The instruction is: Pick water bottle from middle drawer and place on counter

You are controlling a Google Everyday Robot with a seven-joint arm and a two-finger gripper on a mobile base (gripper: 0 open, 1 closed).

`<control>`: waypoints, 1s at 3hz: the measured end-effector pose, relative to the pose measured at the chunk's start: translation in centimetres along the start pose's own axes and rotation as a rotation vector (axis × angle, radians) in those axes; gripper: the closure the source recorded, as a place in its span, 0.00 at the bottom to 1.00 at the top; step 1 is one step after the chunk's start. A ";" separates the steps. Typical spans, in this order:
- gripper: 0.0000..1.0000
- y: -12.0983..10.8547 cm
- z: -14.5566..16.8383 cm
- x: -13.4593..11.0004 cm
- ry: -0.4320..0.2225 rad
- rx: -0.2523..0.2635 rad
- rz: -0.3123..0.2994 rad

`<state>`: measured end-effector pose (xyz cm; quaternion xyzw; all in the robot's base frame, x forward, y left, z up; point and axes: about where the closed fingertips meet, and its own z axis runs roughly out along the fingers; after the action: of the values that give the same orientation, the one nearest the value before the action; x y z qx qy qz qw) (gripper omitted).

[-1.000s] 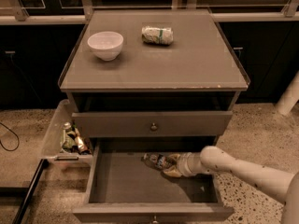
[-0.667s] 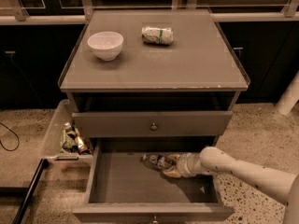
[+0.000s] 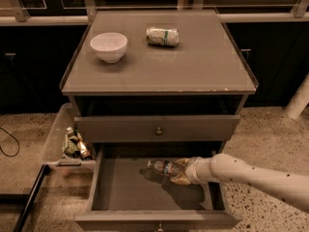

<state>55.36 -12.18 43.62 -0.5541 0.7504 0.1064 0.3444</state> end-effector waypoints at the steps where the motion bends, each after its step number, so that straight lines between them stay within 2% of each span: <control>1: 1.00 0.0 -5.6 -2.6 0.004 0.068 -0.072; 2: 1.00 -0.4 -12.4 -5.4 -0.015 0.135 -0.126; 3: 1.00 -1.7 -18.6 -8.4 -0.101 0.168 -0.139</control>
Offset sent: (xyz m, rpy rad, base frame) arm -0.0662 -0.0614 0.2183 -0.0733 -0.2881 -0.0054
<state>50.67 -16.48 63.12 -0.5677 0.6982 0.0469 0.4337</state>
